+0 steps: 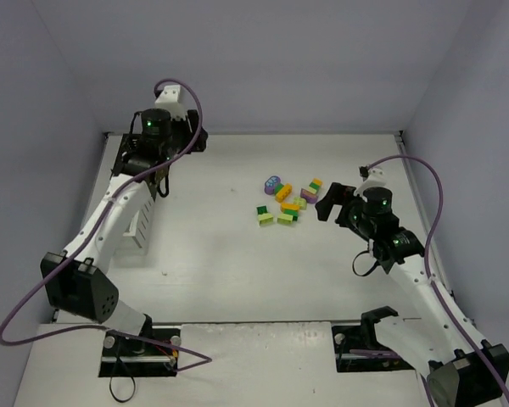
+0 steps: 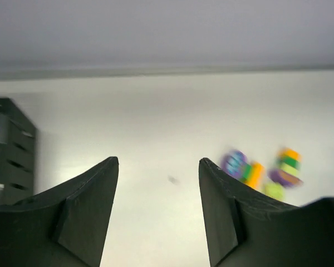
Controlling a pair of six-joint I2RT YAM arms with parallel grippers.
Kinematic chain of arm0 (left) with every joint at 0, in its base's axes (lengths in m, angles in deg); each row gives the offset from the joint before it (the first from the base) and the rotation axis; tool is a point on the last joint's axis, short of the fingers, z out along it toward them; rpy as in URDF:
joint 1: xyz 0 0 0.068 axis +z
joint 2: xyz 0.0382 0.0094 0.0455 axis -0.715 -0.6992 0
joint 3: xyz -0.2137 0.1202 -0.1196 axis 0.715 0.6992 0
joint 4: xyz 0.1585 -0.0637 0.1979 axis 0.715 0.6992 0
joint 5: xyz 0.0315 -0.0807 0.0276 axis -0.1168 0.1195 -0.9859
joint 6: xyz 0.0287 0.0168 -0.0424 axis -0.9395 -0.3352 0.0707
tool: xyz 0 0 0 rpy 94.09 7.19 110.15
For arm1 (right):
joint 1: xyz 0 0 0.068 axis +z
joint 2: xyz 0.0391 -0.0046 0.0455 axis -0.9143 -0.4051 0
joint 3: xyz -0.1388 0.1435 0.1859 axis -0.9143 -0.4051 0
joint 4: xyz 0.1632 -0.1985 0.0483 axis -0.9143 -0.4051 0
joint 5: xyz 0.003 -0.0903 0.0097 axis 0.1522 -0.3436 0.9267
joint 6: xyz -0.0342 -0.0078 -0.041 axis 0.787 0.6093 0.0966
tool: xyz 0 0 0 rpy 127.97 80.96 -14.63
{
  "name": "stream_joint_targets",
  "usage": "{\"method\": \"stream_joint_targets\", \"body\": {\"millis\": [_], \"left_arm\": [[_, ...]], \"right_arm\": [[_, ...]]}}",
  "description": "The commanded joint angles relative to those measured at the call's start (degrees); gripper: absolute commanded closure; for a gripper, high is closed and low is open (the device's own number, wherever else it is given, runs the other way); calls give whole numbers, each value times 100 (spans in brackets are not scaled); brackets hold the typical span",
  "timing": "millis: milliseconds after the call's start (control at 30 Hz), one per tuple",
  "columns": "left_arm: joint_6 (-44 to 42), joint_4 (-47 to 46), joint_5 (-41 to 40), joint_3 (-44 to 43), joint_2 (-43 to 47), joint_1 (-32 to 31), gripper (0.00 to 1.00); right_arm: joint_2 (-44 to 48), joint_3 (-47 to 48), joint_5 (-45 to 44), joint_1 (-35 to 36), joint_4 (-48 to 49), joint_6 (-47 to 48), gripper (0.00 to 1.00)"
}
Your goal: Sort the legos into containers by color
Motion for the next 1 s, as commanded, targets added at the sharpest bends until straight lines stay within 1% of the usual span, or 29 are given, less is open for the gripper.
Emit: {"method": "stream_joint_targets", "body": {"millis": [0,33,67,100,200,233,267,367,400,500,533,600,700,800,933,967], "left_arm": [[640,43,605,500,525,-94,47],[684,112,746,710,613,-242,46],[737,148,721,790,744,-357,47],[729,192,695,887,780,-636,47],[694,332,642,888,755,-1104,47],[694,367,642,827,641,-1349,47],[711,394,546,783,570,-1447,47],[825,438,387,660,272,-1694,47],[860,473,396,616,184,-1737,47],[939,876,378,370,-133,-1922,48],[922,965,352,317,-221,-1957,47],[913,1167,247,177,-274,-2037,48],[939,1238,203,237,-300,-2133,48],[1010,1168,106,264,-520,-2370,48],[853,957,79,194,-1152,-2643,48],[782,939,132,159,-1284,-2661,51]], "right_arm": [[-57,22,-75,40,310,-180,0],[-83,21,-197,40,302,-188,0],[-127,21,-277,40,310,-188,0],[-153,30,-338,40,302,-154,0],[-198,21,-488,40,319,-66,0],[-232,4,-523,40,336,-65,0],[-259,4,-680,40,345,-109,0],[-452,39,-656,40,354,-109,1],[-505,48,-647,40,346,-118,3],[-759,83,-594,40,389,-127,27],[-925,144,-576,40,389,-92,38],[-1102,223,-411,49,389,-57,46],[-1427,338,-304,66,424,-57,46],[-1577,311,-330,67,486,-101,43],[-1578,294,-252,75,486,-109,41],[-1551,276,-225,75,486,-92,41]]}}
